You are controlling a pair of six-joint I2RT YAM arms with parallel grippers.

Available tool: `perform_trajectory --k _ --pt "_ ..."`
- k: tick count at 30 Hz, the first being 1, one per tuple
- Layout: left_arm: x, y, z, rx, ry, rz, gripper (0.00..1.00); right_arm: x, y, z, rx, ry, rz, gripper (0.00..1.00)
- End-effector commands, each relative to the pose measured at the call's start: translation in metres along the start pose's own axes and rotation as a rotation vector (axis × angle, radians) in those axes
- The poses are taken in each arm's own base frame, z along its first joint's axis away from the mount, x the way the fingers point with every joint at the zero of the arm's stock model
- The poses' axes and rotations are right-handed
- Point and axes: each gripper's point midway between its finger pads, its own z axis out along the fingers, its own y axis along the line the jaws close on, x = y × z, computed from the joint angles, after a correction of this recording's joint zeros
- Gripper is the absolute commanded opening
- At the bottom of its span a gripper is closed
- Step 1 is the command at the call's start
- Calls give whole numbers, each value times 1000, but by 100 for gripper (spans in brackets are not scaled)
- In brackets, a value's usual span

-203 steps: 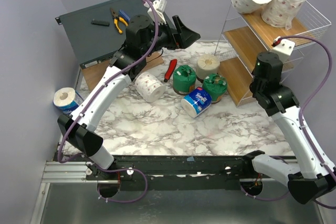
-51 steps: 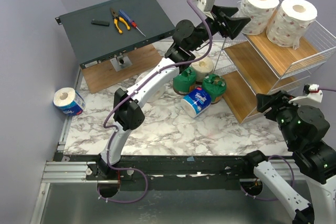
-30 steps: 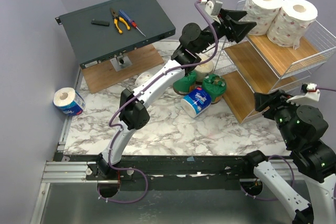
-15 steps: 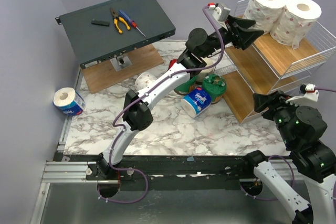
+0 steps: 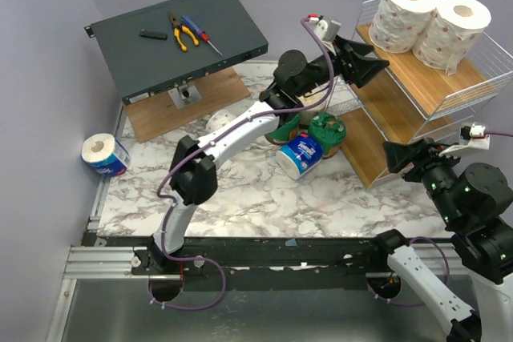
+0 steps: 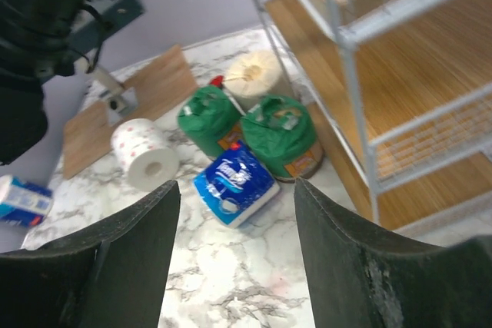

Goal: Place and organize the paper towels onto the shelf
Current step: Adjust the paper towel on the shelf.

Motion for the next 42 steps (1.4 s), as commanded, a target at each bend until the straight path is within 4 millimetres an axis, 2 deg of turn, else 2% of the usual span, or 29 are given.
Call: perform_trajectory --k 1,4,5,6,10,13,14,17,23,29,35,42 --pt "-105 -61 -34 112 -160 67 78 -19 45 -18 -243 0 -87 66" --pt "-124 -77 -58 115 -181 91 81 -24 64 -27 -345 15 -96 69" --pt "-121 -77 -66 101 -172 92 82 -28 67 -27 -350 9 -92 69" --pt "-127 -82 -74 90 -180 98 83 -32 69 -25 -351 2 -84 69" --pt "-124 -73 -113 -38 -180 87 83 -43 81 -5 -346 -5 -39 68" --pt "-111 -56 -142 -176 -167 38 83 -52 95 17 -365 -19 6 65" --pt "-97 -47 -152 -224 -126 14 83 -56 99 25 -368 -29 20 64" --pt "-74 -38 -179 -319 -38 -24 81 -78 105 44 -348 -109 55 62" --pt "-30 -22 -238 -478 65 -79 80 -116 98 89 -198 -236 63 54" --pt "-19 -21 -284 -561 72 -72 78 -129 95 128 -107 -285 40 44" --pt "-10 -23 -315 -604 90 -66 77 -133 89 157 -34 -321 16 38" --pt "-2 -22 -334 -635 113 -50 77 -144 71 164 79 -393 16 35"
